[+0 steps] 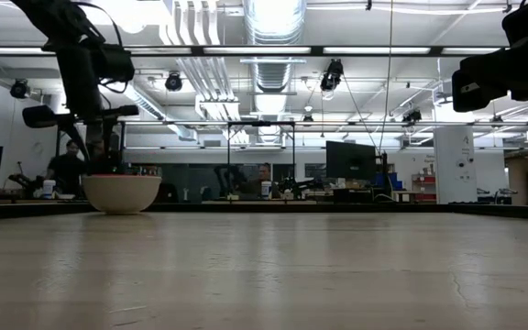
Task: Nest bowls inside each other
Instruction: Return to Home Position
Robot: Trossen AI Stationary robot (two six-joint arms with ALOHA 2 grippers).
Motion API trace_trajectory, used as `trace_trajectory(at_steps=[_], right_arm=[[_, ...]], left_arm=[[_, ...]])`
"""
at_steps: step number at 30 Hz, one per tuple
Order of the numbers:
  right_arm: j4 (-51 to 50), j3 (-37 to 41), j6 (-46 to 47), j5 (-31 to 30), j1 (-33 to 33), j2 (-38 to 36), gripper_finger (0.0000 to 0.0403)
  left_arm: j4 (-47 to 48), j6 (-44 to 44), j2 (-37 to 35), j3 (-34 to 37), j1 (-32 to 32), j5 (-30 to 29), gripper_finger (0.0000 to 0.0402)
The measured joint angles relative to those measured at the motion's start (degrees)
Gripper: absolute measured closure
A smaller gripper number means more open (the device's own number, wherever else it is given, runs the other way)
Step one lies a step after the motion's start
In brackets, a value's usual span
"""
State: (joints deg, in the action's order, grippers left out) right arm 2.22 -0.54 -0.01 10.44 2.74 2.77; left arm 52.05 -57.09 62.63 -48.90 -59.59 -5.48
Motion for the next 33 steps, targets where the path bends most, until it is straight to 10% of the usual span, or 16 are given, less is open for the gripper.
trace_trajectory(at_steps=[33], right_arm=[[0.0, -0.01, 0.0, 0.0, -0.01, 0.01, 0.0394]], left_arm=[[-6.45, 12.36, -6.36, -4.88, 9.08, 3.48, 0.0243]])
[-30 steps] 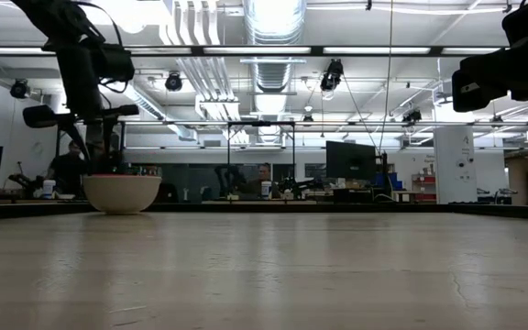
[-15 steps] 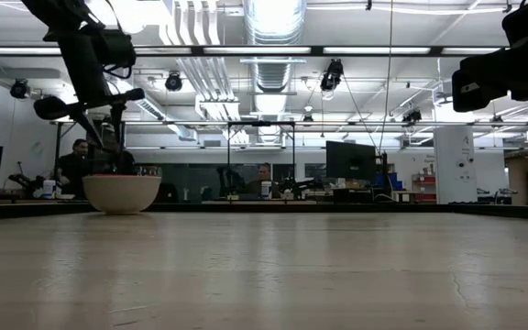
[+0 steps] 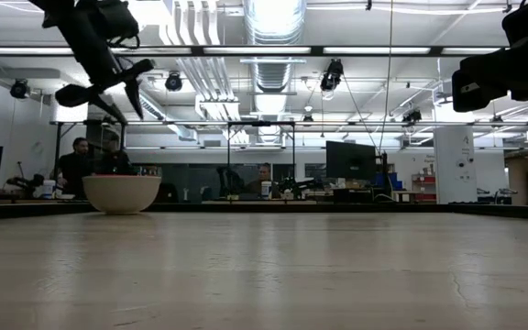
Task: Nest bowls inside each other
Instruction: Return to Home Position
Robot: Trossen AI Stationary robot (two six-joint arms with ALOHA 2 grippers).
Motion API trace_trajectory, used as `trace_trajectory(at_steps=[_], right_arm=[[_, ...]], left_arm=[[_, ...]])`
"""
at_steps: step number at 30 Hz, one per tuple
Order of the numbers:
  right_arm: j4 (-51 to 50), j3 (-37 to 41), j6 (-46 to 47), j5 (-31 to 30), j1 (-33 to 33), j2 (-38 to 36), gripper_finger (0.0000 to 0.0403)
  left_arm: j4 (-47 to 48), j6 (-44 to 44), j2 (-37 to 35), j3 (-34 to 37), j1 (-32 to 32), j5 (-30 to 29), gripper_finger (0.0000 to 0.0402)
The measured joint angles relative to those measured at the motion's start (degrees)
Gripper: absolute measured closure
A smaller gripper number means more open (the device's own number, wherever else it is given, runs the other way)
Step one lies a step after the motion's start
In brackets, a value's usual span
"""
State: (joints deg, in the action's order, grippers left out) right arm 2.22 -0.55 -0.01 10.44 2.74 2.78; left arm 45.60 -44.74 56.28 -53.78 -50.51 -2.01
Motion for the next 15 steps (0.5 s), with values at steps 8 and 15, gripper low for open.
trace_trajectory(at_steps=[8, 15], right_arm=[[0.0, 0.01, 0.0, 0.0, -0.01, 0.01, 0.0394], [0.0, -0.01, 0.0, 0.0, -0.01, 0.0, 0.0394]], left_arm=[[-4.22, 4.69, -2.98, 0.02, 5.17, -0.5, 0.0243], [-8.6, 11.63, -3.98, 0.02, 8.89, -0.54, 0.0243]])
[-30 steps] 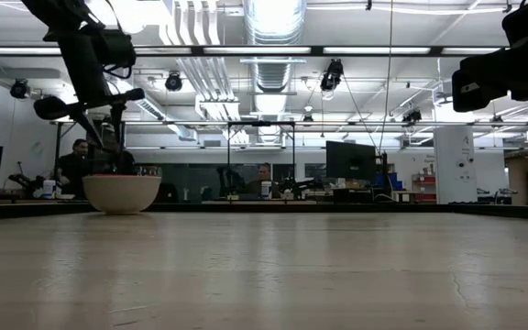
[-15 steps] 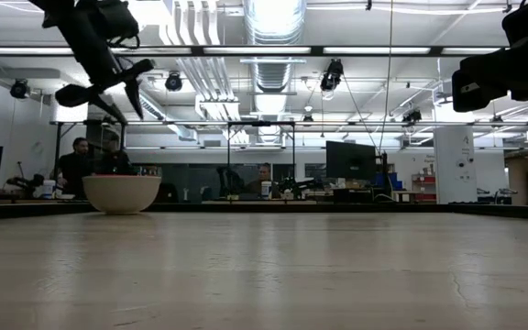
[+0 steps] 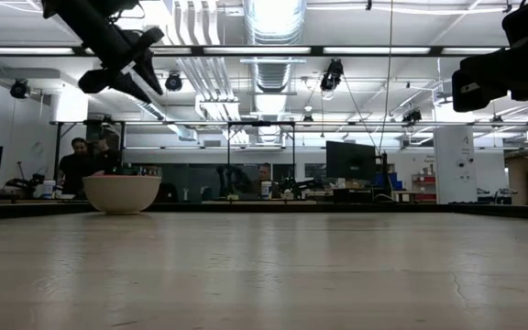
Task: Nest bowls inside each other
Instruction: Return to Home Position
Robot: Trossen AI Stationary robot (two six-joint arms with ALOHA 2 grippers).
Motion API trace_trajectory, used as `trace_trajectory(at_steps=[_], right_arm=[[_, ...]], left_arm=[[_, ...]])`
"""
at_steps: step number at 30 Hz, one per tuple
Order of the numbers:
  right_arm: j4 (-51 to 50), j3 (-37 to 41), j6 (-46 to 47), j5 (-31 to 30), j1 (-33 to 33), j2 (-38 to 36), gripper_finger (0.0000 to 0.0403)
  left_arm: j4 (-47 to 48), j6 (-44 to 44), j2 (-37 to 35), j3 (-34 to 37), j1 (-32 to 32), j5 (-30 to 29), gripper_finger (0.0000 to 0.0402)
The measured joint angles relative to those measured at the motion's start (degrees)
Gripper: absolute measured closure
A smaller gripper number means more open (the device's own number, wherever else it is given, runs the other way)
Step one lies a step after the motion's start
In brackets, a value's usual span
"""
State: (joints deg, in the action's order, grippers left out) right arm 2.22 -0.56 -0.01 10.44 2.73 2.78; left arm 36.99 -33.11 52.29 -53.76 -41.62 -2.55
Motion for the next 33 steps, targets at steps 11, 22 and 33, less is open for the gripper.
trace_trajectory(at_steps=[11, 22, 33], right_arm=[[0.0, 0.01, 0.0, 0.0, 0.01, -0.02, 0.0394], [0.0, 0.02, 0.0, 0.0, 0.01, -0.01, 0.0394], [0.0, 0.0, 0.0, 0.0, 0.02, -0.02, 0.0394]], left_arm=[[-7.14, 9.77, 0.0, 0.04, 6.38, 1.58, 0.0243], [-7.92, 17.41, -0.07, 0.06, 12.22, 4.98, 0.0243], [-10.83, 22.34, -0.82, 0.49, 19.37, 5.29, 0.0243]])
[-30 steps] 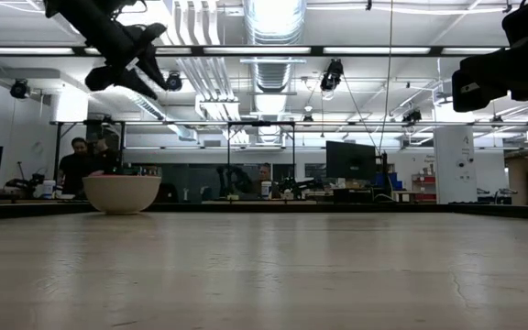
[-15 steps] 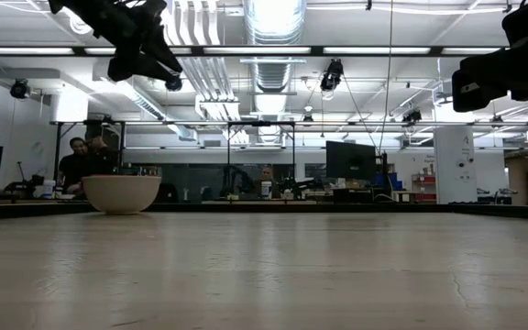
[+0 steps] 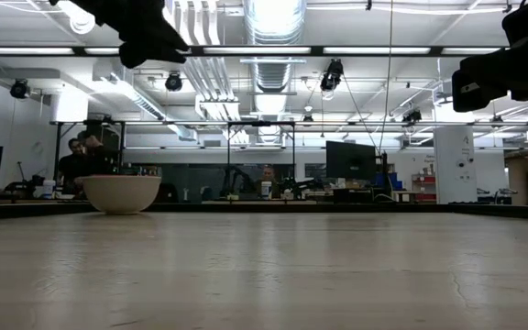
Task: Nest bowls inside each other
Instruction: Return to Home Position
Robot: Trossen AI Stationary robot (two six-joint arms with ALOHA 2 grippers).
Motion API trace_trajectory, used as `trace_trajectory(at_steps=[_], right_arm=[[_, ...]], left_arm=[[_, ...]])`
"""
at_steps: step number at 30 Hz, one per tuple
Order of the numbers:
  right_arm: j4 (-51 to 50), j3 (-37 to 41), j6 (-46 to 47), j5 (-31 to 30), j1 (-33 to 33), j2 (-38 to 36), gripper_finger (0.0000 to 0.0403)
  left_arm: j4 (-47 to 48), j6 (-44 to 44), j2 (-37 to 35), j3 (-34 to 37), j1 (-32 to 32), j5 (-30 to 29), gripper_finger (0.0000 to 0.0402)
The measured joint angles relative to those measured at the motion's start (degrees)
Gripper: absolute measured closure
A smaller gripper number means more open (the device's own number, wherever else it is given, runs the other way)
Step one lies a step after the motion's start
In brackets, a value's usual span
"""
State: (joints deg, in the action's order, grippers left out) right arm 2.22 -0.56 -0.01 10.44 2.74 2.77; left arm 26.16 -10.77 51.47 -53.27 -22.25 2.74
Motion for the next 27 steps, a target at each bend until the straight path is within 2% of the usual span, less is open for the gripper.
trace_trajectory(at_steps=[12, 21, 27], right_arm=[[0.0, 0.0, 0.0, 0.0, -0.02, 0.0, 0.0394], [0.0, 0.02, 0.0, 0.0, -0.02, 0.02, 0.0394], [0.0, 0.01, 0.0, 0.0, -0.01, 0.0, 0.0394]], left_arm=[[-2.21, 3.18, -2.12, 0.17, 5.78, -0.01, 0.0243], [-2.25, 3.48, -5.57, 0.33, 7.5, 0.0, 0.0243], [-3.27, 3.4, -8.98, 4.23, 7.81, 0.02, 0.0243]])
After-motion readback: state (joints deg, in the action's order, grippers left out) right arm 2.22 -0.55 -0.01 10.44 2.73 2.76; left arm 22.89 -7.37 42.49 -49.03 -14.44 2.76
